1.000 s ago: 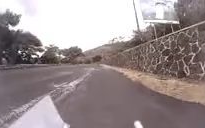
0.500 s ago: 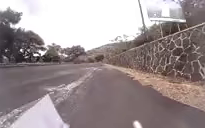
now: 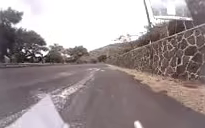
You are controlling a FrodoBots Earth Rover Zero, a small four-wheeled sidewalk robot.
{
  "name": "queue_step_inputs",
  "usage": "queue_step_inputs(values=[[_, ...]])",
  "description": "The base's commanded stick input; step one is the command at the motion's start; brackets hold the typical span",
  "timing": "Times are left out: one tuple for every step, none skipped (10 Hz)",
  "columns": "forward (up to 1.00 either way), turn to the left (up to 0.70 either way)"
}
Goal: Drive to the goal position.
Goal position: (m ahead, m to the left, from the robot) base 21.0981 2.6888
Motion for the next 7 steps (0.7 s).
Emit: queue_step_inputs(values=[[1.00,-0.04],[1.00,-0.16],[1.00,-0.28],[1.00,-0.03],[1.00,-0.06],[1.00,-0.25],[1.00,-0.13]])
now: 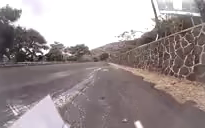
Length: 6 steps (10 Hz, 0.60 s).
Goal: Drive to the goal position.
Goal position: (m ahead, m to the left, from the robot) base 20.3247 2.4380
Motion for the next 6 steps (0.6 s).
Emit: queue_step_inputs(values=[[1.00,-0.01],[1.00,-0.10],[1.00,-0.22],[1.00,-0.31],[1.00,-0.32],[1.00,-0.32]])
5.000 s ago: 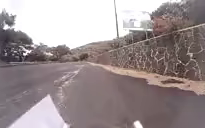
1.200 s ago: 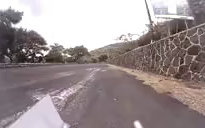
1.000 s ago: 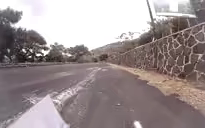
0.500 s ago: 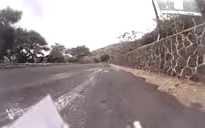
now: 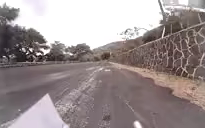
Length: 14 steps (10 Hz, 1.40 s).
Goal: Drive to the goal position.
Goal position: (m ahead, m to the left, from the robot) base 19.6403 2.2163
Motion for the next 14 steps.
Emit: queue_step_inputs(values=[[1.00,0.00],[1.00,0.00],[1.00,-0.25],[1.00,-0.13],[1.00,-0.02],[1.00,-0.20],[1.00,-0.08],[1.00,-0.27],[1.00,-0.20],[1.00,-0.12],[1.00,-0.11],[1.00,-0.05],[1.00,0.00],[1.00,0.00]])
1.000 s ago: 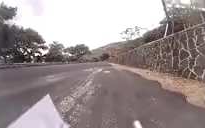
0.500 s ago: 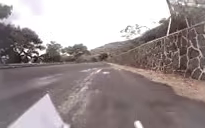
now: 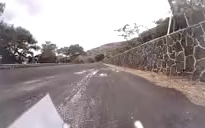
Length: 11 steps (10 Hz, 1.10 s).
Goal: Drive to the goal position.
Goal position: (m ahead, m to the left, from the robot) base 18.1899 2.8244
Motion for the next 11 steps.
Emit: queue_step_inputs(values=[[1.00,0.00],[1.00,0.00],[1.00,0.00],[1.00,-0.04],[1.00,-0.18],[1.00,-0.32],[1.00,0.00],[1.00,0.00],[1.00,-0.27],[1.00,-0.17],[1.00,-0.07]])
